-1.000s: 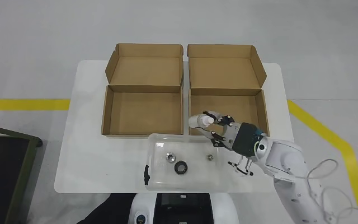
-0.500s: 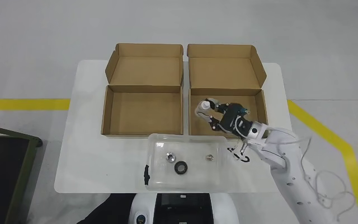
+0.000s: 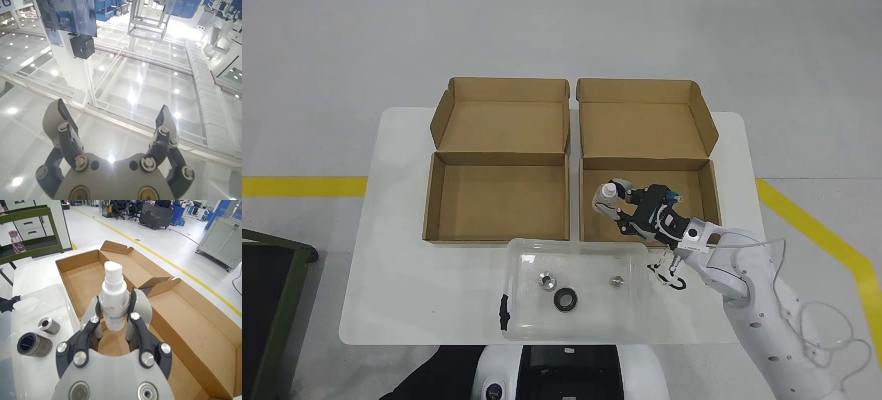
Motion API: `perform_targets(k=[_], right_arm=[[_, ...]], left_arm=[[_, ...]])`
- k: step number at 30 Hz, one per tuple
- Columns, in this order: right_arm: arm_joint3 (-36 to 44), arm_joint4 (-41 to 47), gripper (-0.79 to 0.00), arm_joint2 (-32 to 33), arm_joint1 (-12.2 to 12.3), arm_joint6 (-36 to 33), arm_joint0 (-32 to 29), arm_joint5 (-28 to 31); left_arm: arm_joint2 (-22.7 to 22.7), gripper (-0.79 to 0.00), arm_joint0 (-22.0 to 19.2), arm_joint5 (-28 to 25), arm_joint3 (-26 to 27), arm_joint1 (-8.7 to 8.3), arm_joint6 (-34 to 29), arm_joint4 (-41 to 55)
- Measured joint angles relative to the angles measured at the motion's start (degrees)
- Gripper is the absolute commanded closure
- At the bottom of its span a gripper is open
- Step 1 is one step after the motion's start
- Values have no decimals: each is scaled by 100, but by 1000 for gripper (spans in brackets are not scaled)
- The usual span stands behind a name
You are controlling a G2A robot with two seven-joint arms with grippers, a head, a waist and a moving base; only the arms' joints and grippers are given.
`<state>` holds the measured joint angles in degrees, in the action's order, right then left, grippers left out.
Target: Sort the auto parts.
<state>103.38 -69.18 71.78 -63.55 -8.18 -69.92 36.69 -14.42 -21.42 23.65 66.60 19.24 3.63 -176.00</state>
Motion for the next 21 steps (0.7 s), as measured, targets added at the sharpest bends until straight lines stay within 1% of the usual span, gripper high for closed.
perform_targets(k=[6,8,10,12,16,21], right_arm=[[-38,-6,0,-3,-2,3,-39,-70],[-150,11,0,-28,-11,39,-51,-159],[-424,33,0,-62,-25,41,66,-213],[-802,101,0,-60,-38,20,308,-193],[-1693,300,0,-16,-58,-57,946,53],[-2561,380,0,-290,-137,-55,1506,107]], left_arm=[[0,-785,0,0,0,0,0,0],[0,-785,0,0,0,0,0,0],[0,-785,0,0,0,0,0,0],[0,-785,0,0,0,0,0,0],[0,-785,0,0,0,0,0,0],[0,-785,0,0,0,0,0,0]])
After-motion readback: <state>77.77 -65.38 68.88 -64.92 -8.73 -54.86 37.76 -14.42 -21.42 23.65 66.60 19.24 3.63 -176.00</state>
